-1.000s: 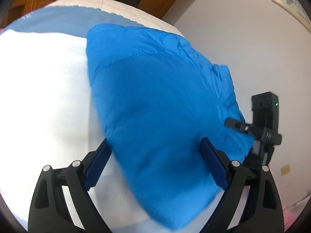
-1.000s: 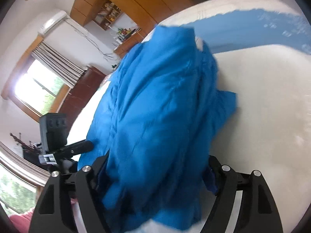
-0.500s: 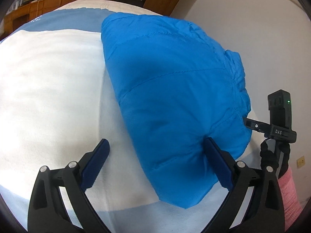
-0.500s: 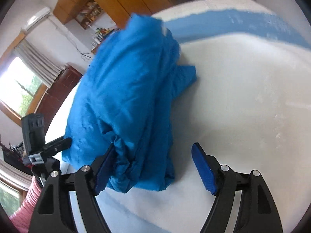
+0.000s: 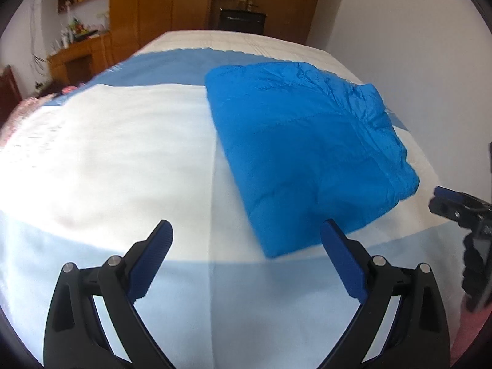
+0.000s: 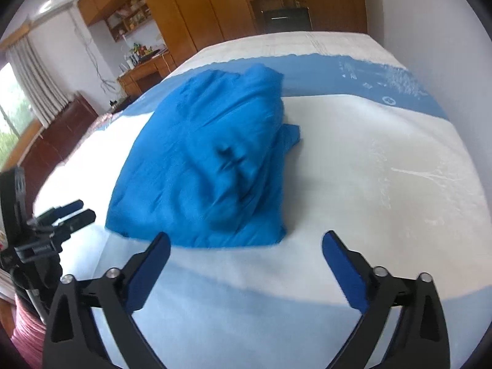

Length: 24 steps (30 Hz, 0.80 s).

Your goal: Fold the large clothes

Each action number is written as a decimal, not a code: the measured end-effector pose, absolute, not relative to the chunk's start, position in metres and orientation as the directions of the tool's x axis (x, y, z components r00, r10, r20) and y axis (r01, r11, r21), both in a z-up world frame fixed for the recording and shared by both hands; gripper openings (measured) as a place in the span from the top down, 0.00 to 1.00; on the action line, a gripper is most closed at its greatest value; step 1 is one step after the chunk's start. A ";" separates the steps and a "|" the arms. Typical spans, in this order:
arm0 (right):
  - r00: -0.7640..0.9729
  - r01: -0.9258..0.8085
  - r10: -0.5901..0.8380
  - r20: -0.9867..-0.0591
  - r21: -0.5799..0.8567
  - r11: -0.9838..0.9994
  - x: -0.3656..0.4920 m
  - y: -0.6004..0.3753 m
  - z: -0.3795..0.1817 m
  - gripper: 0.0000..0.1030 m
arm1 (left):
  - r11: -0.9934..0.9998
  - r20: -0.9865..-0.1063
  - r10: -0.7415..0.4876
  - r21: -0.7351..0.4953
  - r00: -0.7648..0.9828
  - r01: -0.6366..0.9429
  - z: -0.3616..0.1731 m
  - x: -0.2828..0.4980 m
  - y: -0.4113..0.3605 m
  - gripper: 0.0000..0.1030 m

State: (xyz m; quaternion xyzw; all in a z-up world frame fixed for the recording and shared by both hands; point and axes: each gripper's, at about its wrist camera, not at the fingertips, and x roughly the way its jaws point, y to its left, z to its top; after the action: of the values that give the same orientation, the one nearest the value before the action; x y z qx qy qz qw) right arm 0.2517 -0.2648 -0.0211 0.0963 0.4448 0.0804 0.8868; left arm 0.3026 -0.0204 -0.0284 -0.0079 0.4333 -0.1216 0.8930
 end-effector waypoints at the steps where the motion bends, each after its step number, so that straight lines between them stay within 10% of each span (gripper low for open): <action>1: 0.598 -0.054 0.213 -0.773 0.226 0.973 0.243 -0.259 -0.018 0.04 | 0.972 -0.765 -0.217 -0.115 0.607 0.203 -0.026 0.297 -0.020 0.06; 24: 0.626 -0.096 0.237 -0.743 0.228 0.969 0.154 -0.218 0.010 0.04 | 0.980 -0.720 -0.176 -0.068 0.671 0.185 0.005 0.196 -0.012 0.04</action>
State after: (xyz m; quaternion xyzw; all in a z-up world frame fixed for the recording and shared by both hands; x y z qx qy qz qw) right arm 0.1544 -0.2183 0.0096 0.0836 0.4223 0.0926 0.8978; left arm 0.1964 -0.0118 0.0055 0.0053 0.3934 -0.0987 0.9141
